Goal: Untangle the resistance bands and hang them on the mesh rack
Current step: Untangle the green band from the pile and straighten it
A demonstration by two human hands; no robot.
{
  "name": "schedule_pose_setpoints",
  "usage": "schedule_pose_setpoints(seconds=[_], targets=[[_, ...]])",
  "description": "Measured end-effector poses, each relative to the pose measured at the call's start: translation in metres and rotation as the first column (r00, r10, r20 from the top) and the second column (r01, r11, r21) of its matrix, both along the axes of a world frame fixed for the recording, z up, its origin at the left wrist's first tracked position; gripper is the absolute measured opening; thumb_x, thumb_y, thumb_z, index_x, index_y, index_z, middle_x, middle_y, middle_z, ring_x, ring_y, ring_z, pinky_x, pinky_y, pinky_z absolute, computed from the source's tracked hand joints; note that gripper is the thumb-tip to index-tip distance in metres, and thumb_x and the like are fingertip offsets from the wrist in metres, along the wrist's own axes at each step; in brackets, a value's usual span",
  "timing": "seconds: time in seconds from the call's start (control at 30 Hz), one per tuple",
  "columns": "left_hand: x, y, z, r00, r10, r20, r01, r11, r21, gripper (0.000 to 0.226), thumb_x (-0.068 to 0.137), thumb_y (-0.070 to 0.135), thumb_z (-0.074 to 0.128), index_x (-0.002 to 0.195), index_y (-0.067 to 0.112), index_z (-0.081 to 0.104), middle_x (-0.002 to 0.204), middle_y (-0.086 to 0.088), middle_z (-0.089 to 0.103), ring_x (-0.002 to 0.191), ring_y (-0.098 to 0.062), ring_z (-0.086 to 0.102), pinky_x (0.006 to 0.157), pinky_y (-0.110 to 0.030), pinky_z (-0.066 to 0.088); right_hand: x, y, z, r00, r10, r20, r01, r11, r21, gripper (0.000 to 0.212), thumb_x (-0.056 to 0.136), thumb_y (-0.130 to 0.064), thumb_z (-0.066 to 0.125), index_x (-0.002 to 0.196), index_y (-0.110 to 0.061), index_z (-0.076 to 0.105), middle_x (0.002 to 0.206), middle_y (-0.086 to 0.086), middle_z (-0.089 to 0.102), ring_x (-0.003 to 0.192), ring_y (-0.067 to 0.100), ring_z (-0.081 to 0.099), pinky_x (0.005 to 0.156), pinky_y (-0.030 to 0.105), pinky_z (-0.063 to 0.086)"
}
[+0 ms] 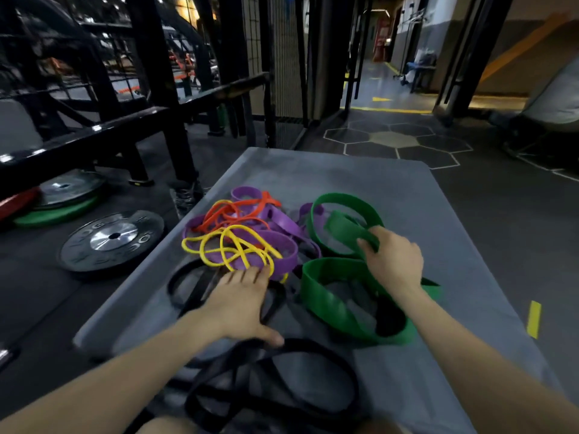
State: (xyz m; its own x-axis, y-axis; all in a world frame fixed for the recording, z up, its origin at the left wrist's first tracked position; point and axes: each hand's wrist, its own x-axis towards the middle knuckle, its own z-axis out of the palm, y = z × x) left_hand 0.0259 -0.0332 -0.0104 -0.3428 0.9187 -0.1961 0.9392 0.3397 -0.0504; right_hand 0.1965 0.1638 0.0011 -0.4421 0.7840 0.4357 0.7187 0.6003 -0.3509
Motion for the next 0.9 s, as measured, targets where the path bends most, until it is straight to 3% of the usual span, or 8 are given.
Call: schedule_pose_setpoints(seconds=[0.1, 0.27, 0.37, 0.53, 0.6, 0.7, 0.8, 0.9], targets=[[0.016, -0.014, -0.016, 0.998, 0.055, 0.002, -0.055, 0.998, -0.021, 0.133, 0.049, 0.076, 0.068, 0.147, 0.012, 0.005, 0.150, -0.006, 0.013, 0.137, -0.028, 0.019, 0.111, -0.042, 0.023, -0.006, -0.014, -0.004, 0.995, 0.030, 0.093, -0.034, 0.998, 0.045, 0.026, 0.091, -0.034, 0.054, 0.106, -0.014, 0.062, 0.083, 0.010, 0.069, 0.081, 0.032, 0.064, 0.080, 0.037, 0.039], [0.021, -0.018, -0.022, 0.970, 0.179, 0.166, -0.178, 0.984, -0.023, 0.108, 0.054, 0.062, 0.076, 0.138, 0.017, 0.023, 0.140, -0.004, 0.017, 0.129, -0.031, 0.019, 0.102, -0.044, 0.039, -0.013, -0.026, -0.008, 0.988, 0.036, 0.149, -0.044, 0.998, 0.052, 0.023, 0.091, -0.033, 0.053, 0.095, -0.012, 0.060, 0.084, 0.010, 0.067, 0.082, 0.031, 0.063, 0.077, 0.035, 0.034], [0.024, -0.017, -0.023, 0.905, 0.326, 0.273, -0.336, 0.942, -0.012, 0.105, 0.055, 0.054, 0.080, 0.138, 0.032, 0.020, 0.142, -0.005, 0.005, 0.130, -0.039, 0.018, 0.099, -0.046, 0.041, -0.015, -0.029, -0.007, 0.986, 0.028, 0.162, -0.036, 0.998, 0.045, 0.022, 0.091, -0.033, 0.052, 0.095, -0.014, 0.060, 0.085, 0.009, 0.067, 0.084, 0.031, 0.063, 0.079, 0.036, 0.035], [0.027, -0.017, -0.025, 0.807, 0.375, 0.456, -0.411, 0.911, -0.021, 0.078, 0.070, 0.032, 0.078, 0.129, 0.035, 0.027, 0.120, -0.010, 0.038, 0.102, -0.032, 0.052, 0.083, -0.039, 0.049, -0.018, -0.031, -0.010, 0.988, 0.021, 0.152, -0.030, 0.998, 0.056, 0.022, 0.091, -0.033, 0.053, 0.092, -0.012, 0.060, 0.084, 0.010, 0.068, 0.082, 0.031, 0.062, 0.076, 0.034, 0.033], [0.026, -0.017, -0.024, 0.819, 0.316, 0.479, -0.384, 0.922, 0.047, 0.062, 0.073, 0.023, 0.074, 0.120, 0.029, 0.035, 0.109, -0.008, 0.049, 0.088, -0.028, 0.055, 0.074, -0.035, 0.049, -0.020, -0.031, -0.011, 0.990, 0.027, 0.140, -0.035, 0.998, 0.056, 0.022, 0.091, -0.034, 0.054, 0.095, -0.013, 0.062, 0.085, 0.010, 0.068, 0.084, 0.030, 0.062, 0.078, 0.035, 0.034], [-0.004, -0.012, -0.002, 0.839, 0.259, 0.478, -0.414, 0.875, 0.253, 0.043, 0.071, 0.013, 0.072, 0.109, 0.019, 0.053, 0.098, -0.004, 0.058, 0.090, -0.025, 0.060, 0.071, -0.025, 0.040, -0.019, -0.029, -0.012, 0.991, 0.032, 0.133, -0.040, 0.998, 0.056, 0.023, 0.091, -0.034, 0.054, 0.098, -0.015, 0.063, 0.086, 0.008, 0.068, 0.085, 0.029, 0.062, 0.079, 0.034, 0.033], [-0.046, 0.003, 0.038, 0.887, 0.203, 0.415, -0.424, 0.715, 0.556, 0.031, 0.069, 0.011, 0.074, 0.097, 0.012, 0.061, 0.091, -0.007, 0.063, 0.092, -0.028, 0.061, 0.073, -0.029, 0.041, -0.019, -0.023, -0.011, 0.992, 0.015, 0.128, -0.023, 0.998, 0.057, 0.022, 0.091, -0.035, 0.054, 0.098, -0.017, 0.064, 0.086, 0.007, 0.069, 0.085, 0.029, 0.062, 0.079, 0.034, 0.033], [-0.075, 0.024, 0.068, 0.931, 0.208, 0.301, -0.366, 0.538, 0.759, 0.038, 0.077, 0.015, 0.071, 0.112, 0.013, 0.058, 0.103, -0.017, 0.058, 0.096, -0.034, 0.055, 0.080, -0.035, 0.040, -0.023, -0.016, -0.010, 0.995, 0.010, 0.102, -0.016, 0.998, 0.059, 0.018, 0.090, -0.033, 0.055, 0.090, -0.017, 0.063, 0.081, 0.007, 0.068, 0.081, 0.029, 0.063, 0.077, 0.035, 0.033]])
